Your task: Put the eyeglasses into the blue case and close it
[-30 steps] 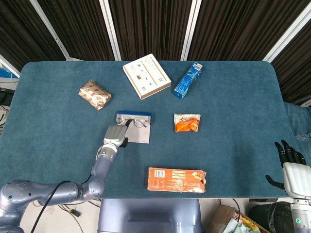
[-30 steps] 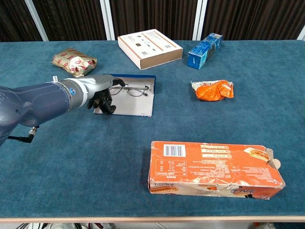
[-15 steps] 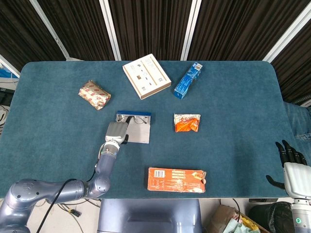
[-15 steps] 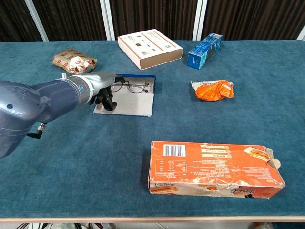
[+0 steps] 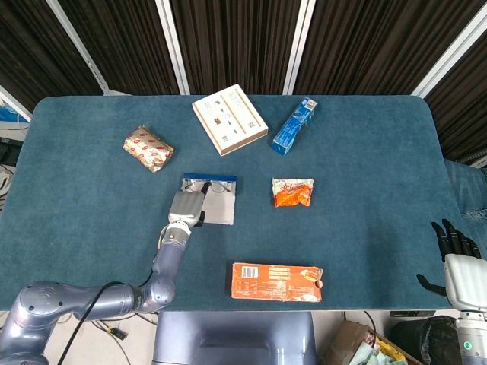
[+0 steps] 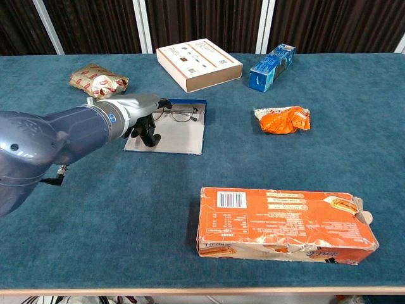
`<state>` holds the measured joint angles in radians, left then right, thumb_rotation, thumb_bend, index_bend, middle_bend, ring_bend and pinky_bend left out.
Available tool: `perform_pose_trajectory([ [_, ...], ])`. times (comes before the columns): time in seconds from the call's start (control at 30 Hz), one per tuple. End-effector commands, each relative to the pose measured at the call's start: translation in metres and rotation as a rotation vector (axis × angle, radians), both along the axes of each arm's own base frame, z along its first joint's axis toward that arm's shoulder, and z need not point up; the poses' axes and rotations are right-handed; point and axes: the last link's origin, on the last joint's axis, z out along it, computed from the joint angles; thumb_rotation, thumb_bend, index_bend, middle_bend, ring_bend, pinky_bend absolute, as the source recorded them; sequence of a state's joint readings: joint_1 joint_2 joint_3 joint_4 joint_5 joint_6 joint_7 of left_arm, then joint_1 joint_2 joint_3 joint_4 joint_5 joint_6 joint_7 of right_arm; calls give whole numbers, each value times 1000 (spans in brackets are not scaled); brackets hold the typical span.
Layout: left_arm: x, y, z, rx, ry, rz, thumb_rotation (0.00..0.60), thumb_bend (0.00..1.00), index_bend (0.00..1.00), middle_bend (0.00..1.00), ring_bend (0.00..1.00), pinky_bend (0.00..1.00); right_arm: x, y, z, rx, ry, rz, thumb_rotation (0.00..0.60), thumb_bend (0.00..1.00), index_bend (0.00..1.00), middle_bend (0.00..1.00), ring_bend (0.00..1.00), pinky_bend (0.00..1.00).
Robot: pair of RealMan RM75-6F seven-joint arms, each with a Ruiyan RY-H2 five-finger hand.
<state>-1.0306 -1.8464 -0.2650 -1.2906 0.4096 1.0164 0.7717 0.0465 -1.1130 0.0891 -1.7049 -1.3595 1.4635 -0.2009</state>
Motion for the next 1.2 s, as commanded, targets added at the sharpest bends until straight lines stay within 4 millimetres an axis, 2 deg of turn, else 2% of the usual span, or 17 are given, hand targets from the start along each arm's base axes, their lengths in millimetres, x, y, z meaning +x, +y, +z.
perform_pose_trajectory([
  [0.03, -8, -14, 10, -16, 12, -37, 600, 493, 68, 686, 721, 700, 0, 0, 0, 1, 0, 2, 600, 243, 45, 25, 125, 161],
  [0.13, -16, -26, 24, -19, 17, -67, 600, 479, 142, 632, 657, 663, 0, 0, 0, 2, -1, 1, 600, 243, 45, 25, 125, 161],
  [0.23, -24, -37, 38, -19, 11, -96, 600, 399, 204, 531, 477, 493, 0, 0, 0, 3, -1, 2, 600, 244, 45, 26, 125, 161],
  [0.27, -28, -41, 43, -18, 12, -106, 600, 358, 210, 488, 401, 409, 0, 0, -1, 4, -2, 2, 600, 244, 45, 26, 125, 161],
  [0.33, -33, -46, 49, -13, 25, -135, 600, 302, 198, 414, 302, 309, 1, 0, -1, 5, -2, 2, 600, 243, 45, 26, 125, 161],
  [0.5, -40, -52, 53, 18, 43, -218, 600, 212, 147, 196, 131, 258, 0, 1, 0, 1, -5, -1, 600, 243, 45, 26, 129, 161],
  [0.57, -43, -53, 50, 24, 44, -238, 600, 199, 121, 143, 85, 242, 0, 0, 0, 3, -9, -2, 600, 243, 45, 26, 137, 161],
  [0.7, -45, -52, 42, 25, 48, -259, 600, 199, 106, 117, 68, 233, 1, 0, -1, 5, -9, -1, 600, 243, 45, 26, 145, 161],
  [0.9, -44, -47, 29, 58, 69, -290, 600, 199, 104, 161, 92, 240, 0, 0, 0, 1, -12, -4, 600, 244, 45, 26, 144, 161],
  [1.2, -34, -37, 6, 84, 101, -331, 600, 200, 104, 159, 102, 222, 0, 0, 1, 1, -17, -11, 600, 243, 45, 26, 144, 161],
])
